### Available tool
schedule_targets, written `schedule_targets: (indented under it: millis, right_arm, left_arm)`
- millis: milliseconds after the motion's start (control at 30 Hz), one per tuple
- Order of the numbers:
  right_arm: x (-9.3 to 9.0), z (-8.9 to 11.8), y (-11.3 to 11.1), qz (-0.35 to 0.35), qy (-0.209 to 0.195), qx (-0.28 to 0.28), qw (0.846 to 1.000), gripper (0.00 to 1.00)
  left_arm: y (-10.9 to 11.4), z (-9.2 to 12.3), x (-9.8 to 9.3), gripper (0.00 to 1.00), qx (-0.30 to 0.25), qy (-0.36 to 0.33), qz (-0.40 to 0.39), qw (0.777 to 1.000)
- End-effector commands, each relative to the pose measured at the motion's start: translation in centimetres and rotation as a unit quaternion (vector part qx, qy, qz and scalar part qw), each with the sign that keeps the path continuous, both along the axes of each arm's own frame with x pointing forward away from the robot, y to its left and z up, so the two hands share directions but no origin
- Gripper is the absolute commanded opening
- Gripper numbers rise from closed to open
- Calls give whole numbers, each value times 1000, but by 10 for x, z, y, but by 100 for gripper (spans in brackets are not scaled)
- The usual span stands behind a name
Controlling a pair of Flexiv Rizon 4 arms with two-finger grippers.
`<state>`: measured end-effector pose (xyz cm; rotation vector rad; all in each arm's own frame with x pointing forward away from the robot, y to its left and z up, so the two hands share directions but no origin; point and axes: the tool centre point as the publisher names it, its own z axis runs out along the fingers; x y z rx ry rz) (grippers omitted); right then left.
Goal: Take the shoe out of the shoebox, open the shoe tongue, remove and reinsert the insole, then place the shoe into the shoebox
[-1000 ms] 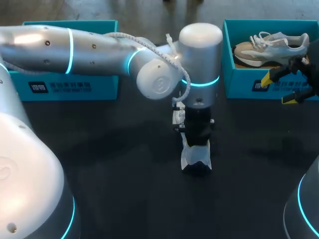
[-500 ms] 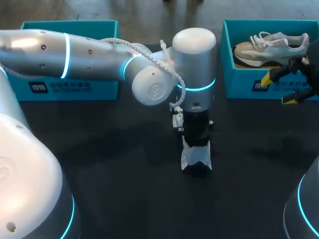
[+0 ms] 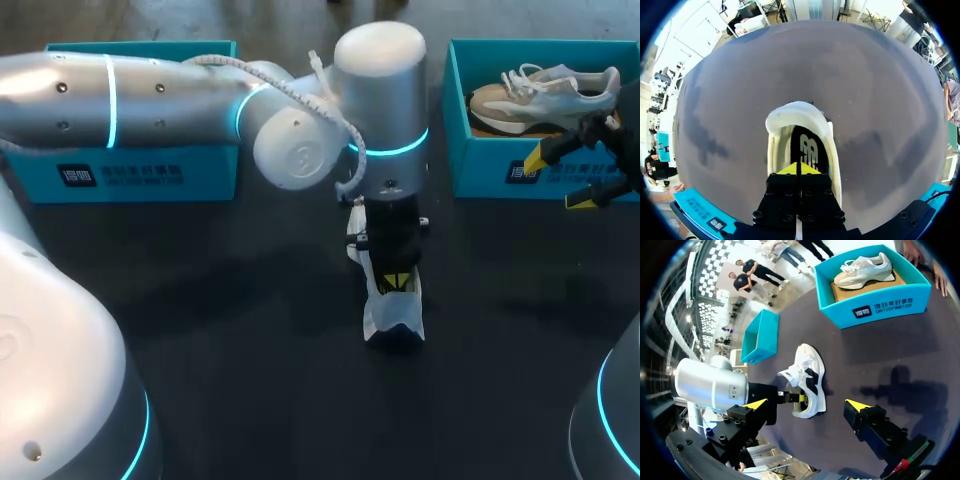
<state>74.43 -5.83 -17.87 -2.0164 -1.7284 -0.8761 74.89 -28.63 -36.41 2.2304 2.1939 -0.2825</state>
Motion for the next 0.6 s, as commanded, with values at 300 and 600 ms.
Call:
schedule_targets:
  millis: [300, 600]
  right_arm:
    - [0, 0, 1, -1, 1, -2, 1000, 100]
    - [0, 0, 1, -1, 1, -2, 1000, 100]
  left_arm:
    - [8, 11, 1, 0, 5, -8, -5, 1000]
    - [9, 8, 8, 27, 11, -8, -3, 1000]
